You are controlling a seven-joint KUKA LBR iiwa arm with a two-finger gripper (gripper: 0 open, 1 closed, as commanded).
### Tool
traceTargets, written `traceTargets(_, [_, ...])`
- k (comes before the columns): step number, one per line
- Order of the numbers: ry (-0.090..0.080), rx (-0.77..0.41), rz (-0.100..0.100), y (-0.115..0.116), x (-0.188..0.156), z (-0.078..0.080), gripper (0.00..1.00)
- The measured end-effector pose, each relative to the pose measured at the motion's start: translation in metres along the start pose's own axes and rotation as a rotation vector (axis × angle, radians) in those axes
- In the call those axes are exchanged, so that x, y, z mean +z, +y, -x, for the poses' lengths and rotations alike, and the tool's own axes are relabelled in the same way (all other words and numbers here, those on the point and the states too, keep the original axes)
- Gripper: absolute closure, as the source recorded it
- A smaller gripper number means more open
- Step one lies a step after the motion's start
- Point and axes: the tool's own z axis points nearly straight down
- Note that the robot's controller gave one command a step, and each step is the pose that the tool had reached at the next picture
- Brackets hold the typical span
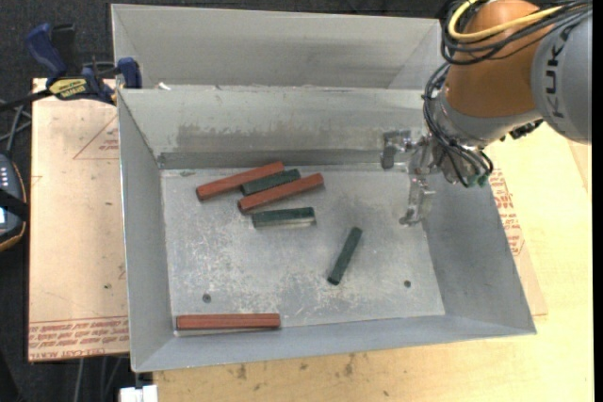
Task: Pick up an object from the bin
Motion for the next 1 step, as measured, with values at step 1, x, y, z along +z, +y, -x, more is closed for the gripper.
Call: traceTargets(1, [0.000,-0.215,0.003,0.0257,0.0458,0.0104,0.00])
